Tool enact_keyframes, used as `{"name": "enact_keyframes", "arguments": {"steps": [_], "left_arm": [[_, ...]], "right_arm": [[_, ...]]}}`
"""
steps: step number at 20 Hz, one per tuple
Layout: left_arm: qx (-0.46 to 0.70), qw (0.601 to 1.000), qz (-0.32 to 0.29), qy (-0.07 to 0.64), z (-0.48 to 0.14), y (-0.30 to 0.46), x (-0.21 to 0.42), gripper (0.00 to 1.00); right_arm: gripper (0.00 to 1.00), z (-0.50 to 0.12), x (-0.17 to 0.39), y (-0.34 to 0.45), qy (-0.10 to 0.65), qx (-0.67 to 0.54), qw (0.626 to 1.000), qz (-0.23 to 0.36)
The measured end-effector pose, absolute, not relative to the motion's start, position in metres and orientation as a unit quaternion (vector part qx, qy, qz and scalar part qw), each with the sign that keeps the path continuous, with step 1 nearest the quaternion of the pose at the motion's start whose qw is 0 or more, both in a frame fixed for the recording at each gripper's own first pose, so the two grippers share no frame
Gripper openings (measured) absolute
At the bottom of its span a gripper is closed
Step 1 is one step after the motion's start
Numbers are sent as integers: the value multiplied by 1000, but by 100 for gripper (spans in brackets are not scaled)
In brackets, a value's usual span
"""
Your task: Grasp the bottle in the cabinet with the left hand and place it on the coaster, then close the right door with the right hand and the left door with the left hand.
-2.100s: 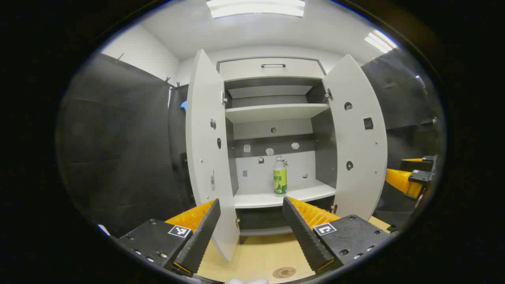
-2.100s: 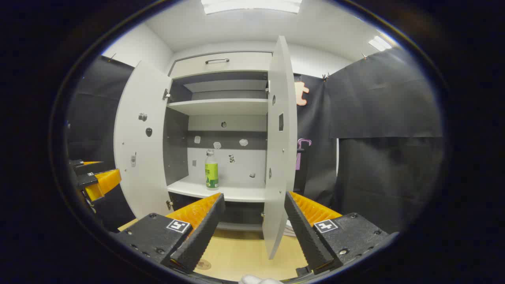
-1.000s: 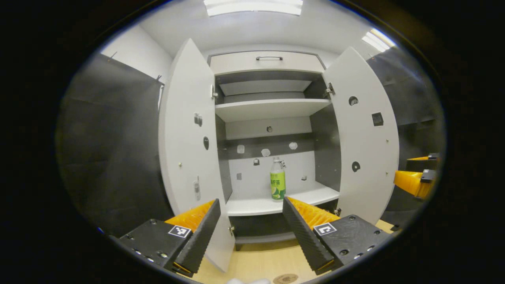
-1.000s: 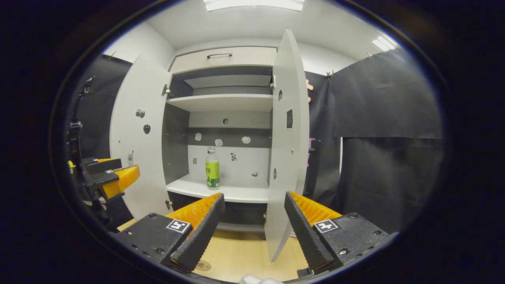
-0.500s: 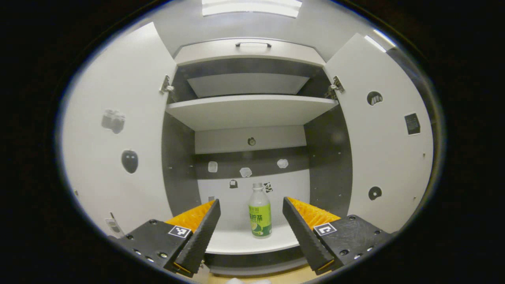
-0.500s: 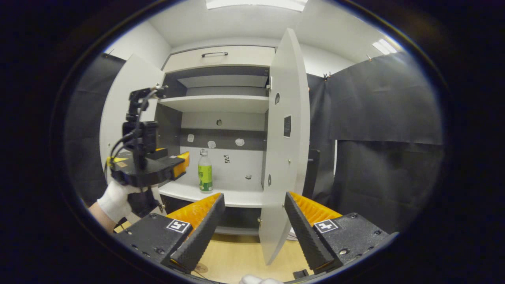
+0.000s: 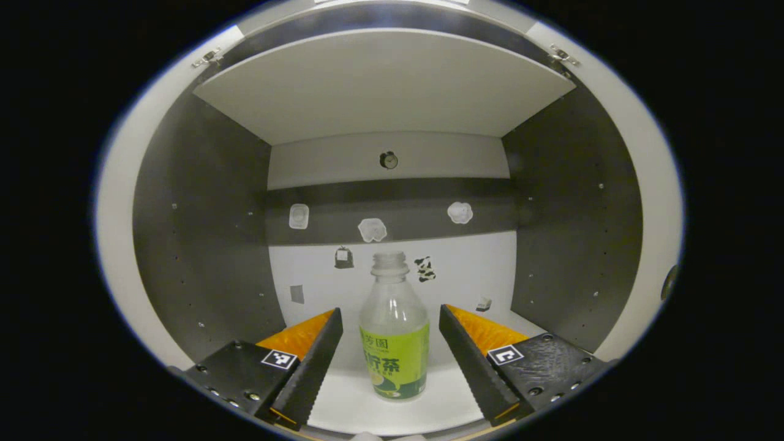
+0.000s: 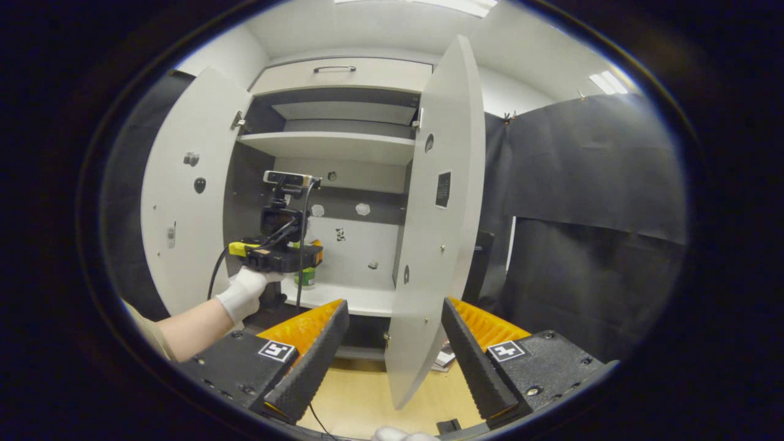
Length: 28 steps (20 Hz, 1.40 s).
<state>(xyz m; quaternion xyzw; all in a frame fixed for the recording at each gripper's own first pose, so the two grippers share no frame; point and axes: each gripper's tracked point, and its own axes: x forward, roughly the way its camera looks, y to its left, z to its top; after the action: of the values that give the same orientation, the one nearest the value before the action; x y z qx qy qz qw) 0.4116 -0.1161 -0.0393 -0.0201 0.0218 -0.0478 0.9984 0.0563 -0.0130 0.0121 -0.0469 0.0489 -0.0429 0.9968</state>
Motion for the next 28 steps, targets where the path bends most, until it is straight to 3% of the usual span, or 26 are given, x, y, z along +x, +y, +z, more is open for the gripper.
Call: {"name": "enact_keyframes", "arguments": {"steps": [4,7,10,13,15,20,27,28], "left_arm": [[-23,998,-44,30,-52,-116,434,96],[-24,998,-44,36,-56,-113,439,80],[-28,998,-53,32,-51,-109,428,78],[-18,998,-64,6,-31,-103,391,71],[-10,997,-71,-16,-16,-100,359,78],[-10,994,-96,-42,-11,-96,260,74],[-2,992,-123,-31,-77,-101,144,78],[-2,992,-124,-25,-94,-101,131,75]], "right_arm": [[99,10,60,-16,52,-48,997,-40],[100,10,62,-18,54,-44,997,-37],[100,16,63,-21,43,-42,997,-36],[100,16,64,-24,37,-39,998,-35],[99,15,64,-25,35,-33,998,-36],[99,8,55,-27,31,-25,998,-39],[100,-8,33,-20,35,-30,999,-25],[99,-10,31,-19,36,-31,999,-23]]}}
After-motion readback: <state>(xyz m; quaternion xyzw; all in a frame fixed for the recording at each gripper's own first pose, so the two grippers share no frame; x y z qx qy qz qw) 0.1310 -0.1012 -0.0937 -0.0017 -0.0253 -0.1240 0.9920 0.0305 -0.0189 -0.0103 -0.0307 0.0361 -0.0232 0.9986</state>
